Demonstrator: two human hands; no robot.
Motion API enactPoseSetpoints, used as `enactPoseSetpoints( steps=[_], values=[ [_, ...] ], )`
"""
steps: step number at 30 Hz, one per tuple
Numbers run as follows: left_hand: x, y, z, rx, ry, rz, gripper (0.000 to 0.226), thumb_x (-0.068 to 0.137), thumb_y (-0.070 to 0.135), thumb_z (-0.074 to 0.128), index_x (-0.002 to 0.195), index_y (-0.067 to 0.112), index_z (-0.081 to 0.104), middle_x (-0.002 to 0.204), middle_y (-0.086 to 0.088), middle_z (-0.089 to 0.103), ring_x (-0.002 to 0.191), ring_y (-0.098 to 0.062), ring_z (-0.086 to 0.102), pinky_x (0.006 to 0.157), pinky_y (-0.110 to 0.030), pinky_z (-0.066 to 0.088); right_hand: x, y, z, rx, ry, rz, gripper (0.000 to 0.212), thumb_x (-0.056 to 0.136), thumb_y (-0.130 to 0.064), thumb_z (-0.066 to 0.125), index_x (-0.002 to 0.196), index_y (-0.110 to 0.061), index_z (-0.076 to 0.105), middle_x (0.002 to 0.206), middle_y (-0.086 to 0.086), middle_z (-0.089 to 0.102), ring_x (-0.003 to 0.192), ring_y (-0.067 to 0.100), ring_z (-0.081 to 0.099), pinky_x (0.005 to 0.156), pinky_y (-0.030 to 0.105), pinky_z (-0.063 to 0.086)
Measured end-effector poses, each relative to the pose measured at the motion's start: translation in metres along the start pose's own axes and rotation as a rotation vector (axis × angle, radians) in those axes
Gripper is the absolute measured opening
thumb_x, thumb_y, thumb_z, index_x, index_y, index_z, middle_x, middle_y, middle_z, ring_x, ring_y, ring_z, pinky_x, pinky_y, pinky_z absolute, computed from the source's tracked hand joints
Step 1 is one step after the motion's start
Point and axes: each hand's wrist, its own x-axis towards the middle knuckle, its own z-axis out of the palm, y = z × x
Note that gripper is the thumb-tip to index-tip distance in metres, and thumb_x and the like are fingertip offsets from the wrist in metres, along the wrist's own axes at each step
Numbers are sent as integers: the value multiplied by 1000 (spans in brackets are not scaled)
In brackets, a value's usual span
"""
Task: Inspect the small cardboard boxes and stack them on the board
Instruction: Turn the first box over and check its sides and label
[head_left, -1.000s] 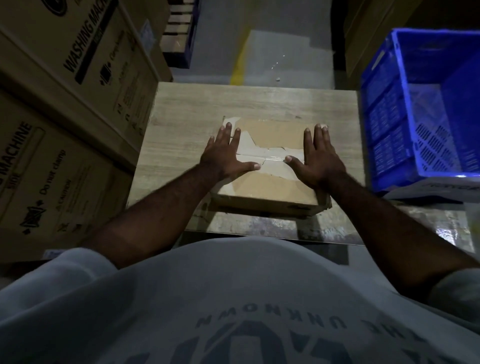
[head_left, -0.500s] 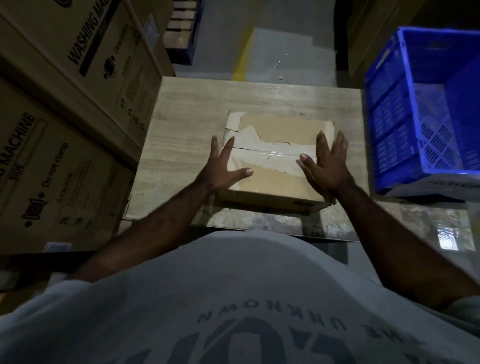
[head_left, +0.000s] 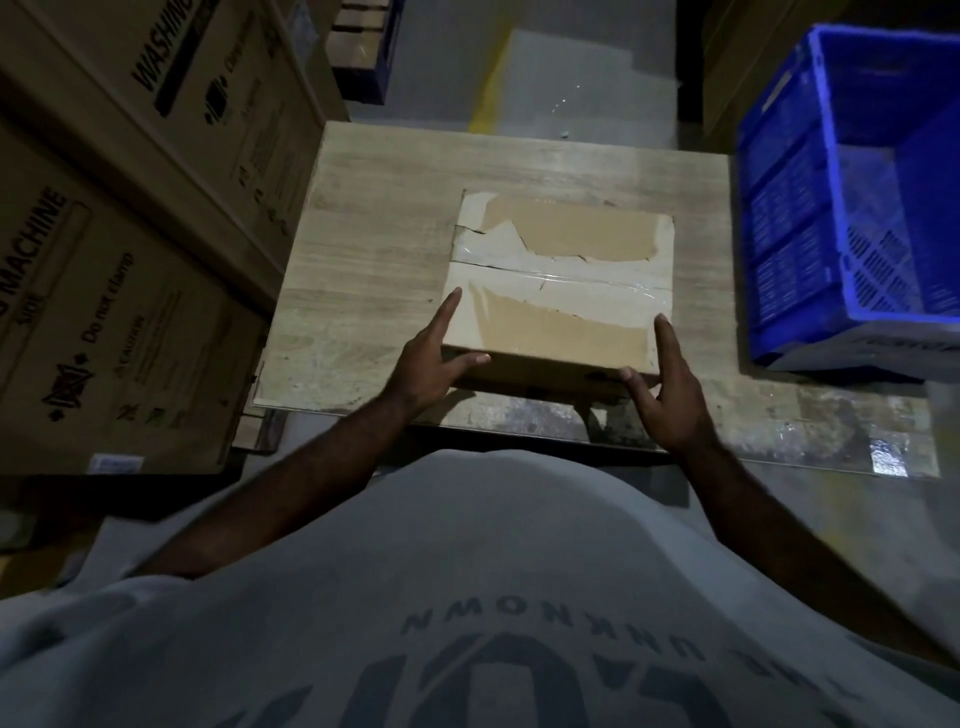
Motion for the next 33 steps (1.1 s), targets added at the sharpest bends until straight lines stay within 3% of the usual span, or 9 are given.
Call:
enactPoseSetpoints(
  steps=[5,9,13,17,19,21,25,29,33],
  values=[
    [-2,-1,0,38,21,9,97,88,27,81,161,43,19,156,-6,48,124,-45,58,98,-51,54,-3,-5,-3,45,-26,26,83,103,-49,58,167,-27,9,162,-21,17,147,5,23,120,33,27],
    [-2,-2,0,78,1,20,96,92,18,76,163,41,14,161,-5,40,131,-33,56,99,-32,50,-6,-9,-3,58,-31,47,82,104,-43,59,167,-29,9,166,-16,20,146,7,25,118,31,27],
    [-1,-3,-4,164,-24,34,94,96,16,72,163,39,11,150,-11,54,98,-28,68,79,-27,50,-6,-10,-3,54,-30,75,81,104,-41,60,167,-34,9,170,-5,23,151,24,33,119,37,32],
    [-5,6,-9,97,85,42,86,92,22,76,161,35,27,140,-6,62,105,-12,64,92,-25,53,-2,-16,-13,43,17,96,79,101,-51,60,165,-39,16,166,1,37,145,29,47,116,47,44],
    [-4,15,-12,62,204,69,79,89,28,79,157,31,40,131,9,63,109,-8,64,96,-28,57,4,-24,-21,37,110,119,75,98,-60,59,162,-42,25,151,8,57,127,30,62,105,48,54],
    [1,24,-17,98,326,112,72,87,38,80,151,31,49,117,10,69,96,-12,69,85,-36,62,12,-32,-29,31,228,116,70,94,-69,54,157,-44,34,116,11,73,99,26,72,88,51,61],
    [10,58,-33,128,541,168,59,90,53,70,141,25,60,114,-4,76,88,-14,74,71,-36,65,27,-60,-48,-35,393,31,63,97,-68,54,148,-33,45,87,14,72,75,27,72,69,50,63],
    [22,83,-47,285,689,120,57,93,60,63,137,23,64,87,-4,77,73,-17,71,67,-31,58,35,-86,-59,-67,442,3,56,103,-52,56,152,-27,45,102,1,73,85,13,71,69,31,60],
    [33,88,-50,372,668,88,46,97,54,60,129,22,67,103,-6,77,90,-25,72,70,-29,50,47,-101,-56,-120,407,62,45,105,-45,56,148,-32,52,119,2,72,92,11,65,76,35,60]
  ],
)
